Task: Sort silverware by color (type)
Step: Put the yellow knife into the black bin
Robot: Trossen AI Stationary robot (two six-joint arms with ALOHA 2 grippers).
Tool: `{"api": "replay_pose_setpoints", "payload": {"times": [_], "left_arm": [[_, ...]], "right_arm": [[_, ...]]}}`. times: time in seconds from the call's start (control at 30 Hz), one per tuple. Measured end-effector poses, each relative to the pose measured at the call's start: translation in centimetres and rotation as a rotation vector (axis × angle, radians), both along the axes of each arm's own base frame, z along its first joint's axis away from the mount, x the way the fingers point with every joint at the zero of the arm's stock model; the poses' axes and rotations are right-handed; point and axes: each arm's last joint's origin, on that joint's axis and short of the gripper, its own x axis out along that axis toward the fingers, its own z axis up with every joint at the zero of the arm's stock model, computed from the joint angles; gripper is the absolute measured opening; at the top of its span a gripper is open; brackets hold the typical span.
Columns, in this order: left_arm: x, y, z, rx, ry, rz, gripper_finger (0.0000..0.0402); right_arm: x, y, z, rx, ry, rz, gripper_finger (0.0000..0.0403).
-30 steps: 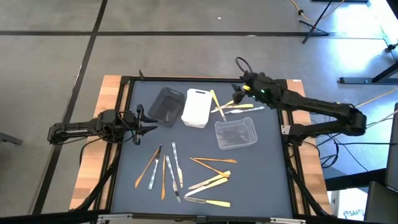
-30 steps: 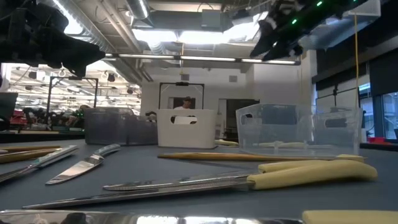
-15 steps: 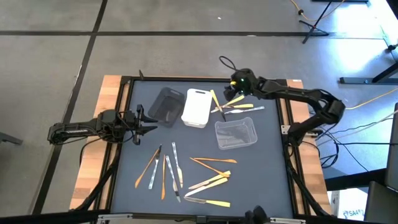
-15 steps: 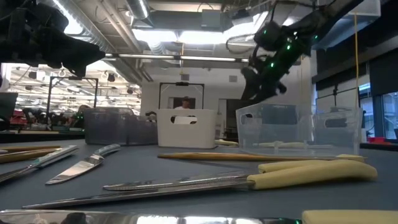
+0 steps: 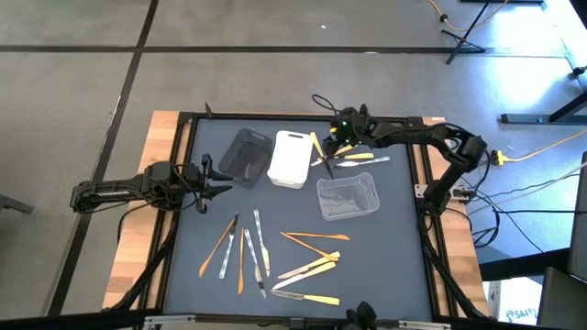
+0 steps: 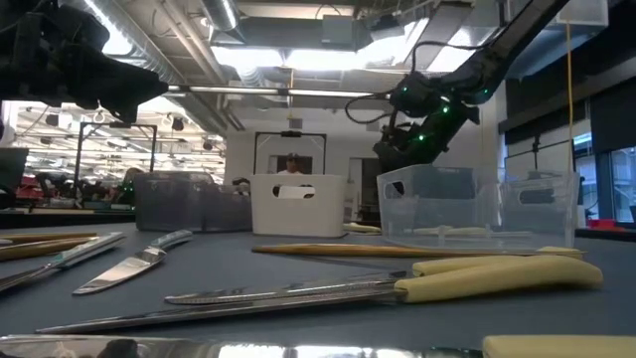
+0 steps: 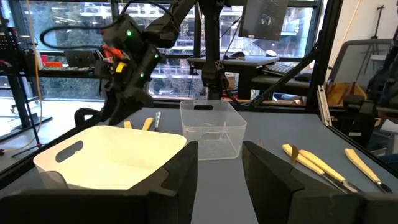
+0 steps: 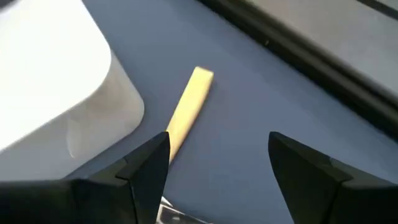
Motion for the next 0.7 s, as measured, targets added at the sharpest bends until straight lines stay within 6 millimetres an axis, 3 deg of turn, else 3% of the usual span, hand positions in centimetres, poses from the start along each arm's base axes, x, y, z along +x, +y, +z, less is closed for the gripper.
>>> {"api": "replay_pose_setpoints", "payload": {"times": [0.37,0.7], "left_arm": [[0.0,0.1,0.0,-0.002,0.0,0.051,0.0119],[0.0,0.1,0.0,-0.001,0.0,0.051,0.0119]], "right_arm": [[2.0,1.1,-2.2,-0.004,-0.005,0.06,0.0259],[2.3,1.1,-4.3,0.011,0.054,0.048,0.0259]]}}
